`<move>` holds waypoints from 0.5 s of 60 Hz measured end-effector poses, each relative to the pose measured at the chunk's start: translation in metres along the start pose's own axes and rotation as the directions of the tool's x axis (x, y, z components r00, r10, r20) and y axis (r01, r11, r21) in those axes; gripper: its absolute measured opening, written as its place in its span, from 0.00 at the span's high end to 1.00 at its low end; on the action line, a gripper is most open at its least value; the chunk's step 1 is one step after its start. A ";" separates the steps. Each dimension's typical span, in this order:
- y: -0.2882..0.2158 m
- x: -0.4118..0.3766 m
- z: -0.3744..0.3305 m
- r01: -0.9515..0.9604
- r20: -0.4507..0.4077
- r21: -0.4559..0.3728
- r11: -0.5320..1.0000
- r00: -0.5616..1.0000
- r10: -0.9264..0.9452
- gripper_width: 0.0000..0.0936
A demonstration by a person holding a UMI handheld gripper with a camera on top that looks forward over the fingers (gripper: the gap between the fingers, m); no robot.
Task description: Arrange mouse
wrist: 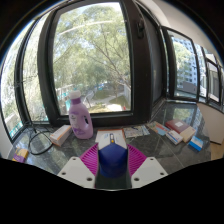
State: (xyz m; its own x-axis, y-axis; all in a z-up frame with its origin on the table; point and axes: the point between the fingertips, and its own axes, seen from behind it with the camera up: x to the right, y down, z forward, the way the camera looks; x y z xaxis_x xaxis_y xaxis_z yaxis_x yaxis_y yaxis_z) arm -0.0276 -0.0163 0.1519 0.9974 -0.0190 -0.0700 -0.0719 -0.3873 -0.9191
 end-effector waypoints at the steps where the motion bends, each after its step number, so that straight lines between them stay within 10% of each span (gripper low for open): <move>1: 0.024 0.010 0.004 0.002 -0.010 -0.033 0.999 1.000 -0.002 0.62; 9: 0.107 0.039 0.031 0.009 -0.043 -0.219 0.976 0.999 -0.018 0.61; 23: 0.159 0.051 0.036 0.014 -0.010 -0.307 0.952 1.000 -0.018 0.43; 30: 0.146 0.052 0.023 0.033 -0.014 -0.291 0.956 0.999 -0.039 0.07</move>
State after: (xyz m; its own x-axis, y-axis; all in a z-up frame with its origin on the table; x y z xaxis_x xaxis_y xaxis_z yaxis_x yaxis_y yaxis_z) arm 0.0134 -0.0528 0.0054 0.9995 -0.0164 -0.0287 -0.0326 -0.6388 -0.7687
